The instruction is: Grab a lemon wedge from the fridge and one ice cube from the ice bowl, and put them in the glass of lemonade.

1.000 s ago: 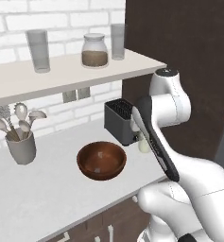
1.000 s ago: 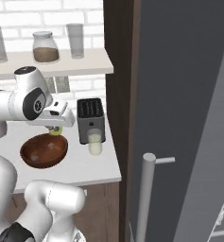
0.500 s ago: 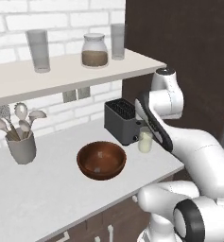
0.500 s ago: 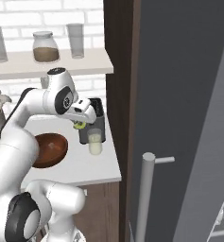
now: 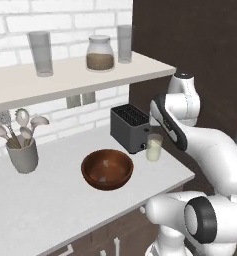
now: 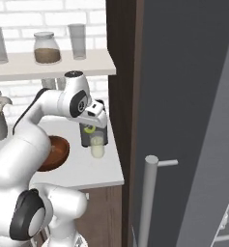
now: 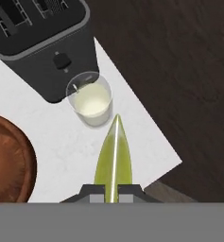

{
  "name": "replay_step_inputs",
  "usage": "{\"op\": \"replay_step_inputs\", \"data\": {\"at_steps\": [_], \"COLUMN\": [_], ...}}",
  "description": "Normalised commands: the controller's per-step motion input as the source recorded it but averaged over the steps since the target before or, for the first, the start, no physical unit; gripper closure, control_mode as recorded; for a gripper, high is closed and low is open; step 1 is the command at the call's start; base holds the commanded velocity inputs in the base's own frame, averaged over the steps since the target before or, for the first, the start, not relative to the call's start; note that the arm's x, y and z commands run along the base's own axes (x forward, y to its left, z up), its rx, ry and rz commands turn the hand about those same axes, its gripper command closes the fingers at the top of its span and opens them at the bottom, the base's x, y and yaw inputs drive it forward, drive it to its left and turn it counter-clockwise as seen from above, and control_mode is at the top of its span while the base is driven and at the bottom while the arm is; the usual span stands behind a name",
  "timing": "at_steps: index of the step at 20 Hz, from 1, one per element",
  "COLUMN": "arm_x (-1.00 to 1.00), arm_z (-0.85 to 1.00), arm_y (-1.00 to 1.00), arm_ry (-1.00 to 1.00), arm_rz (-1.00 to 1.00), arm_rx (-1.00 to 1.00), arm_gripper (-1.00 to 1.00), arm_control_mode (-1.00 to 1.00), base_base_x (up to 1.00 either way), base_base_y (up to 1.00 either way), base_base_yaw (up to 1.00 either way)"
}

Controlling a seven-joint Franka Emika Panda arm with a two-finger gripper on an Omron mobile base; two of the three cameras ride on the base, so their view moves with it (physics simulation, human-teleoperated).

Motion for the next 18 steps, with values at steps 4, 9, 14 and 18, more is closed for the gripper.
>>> {"op": "replay_step_inputs", "data": {"at_steps": [4,9,14,18], "arm_x": [0.38,0.45,0.42,0.08], "arm_z": [-0.21,-0.09,-0.1,-0.18], "arm_y": [0.16,0.03,-0.06,0.0], "arm_ry": [0.0,0.0,0.0,0.0], "arm_rz": [0.0,0.0,0.0,0.0], "arm_rx": [0.0,0.0,0.02,0.01], "arm_gripper": [1.0,1.0,1.0,1.0], "arm_control_mode": [-1.0,-1.0,-1.0,-1.0], "base_base_x": [0.0,0.0,0.0,0.0], "base_base_y": [0.0,0.0,0.0,0.0], "base_base_yaw": [0.0,0.0,0.0,0.0]}}
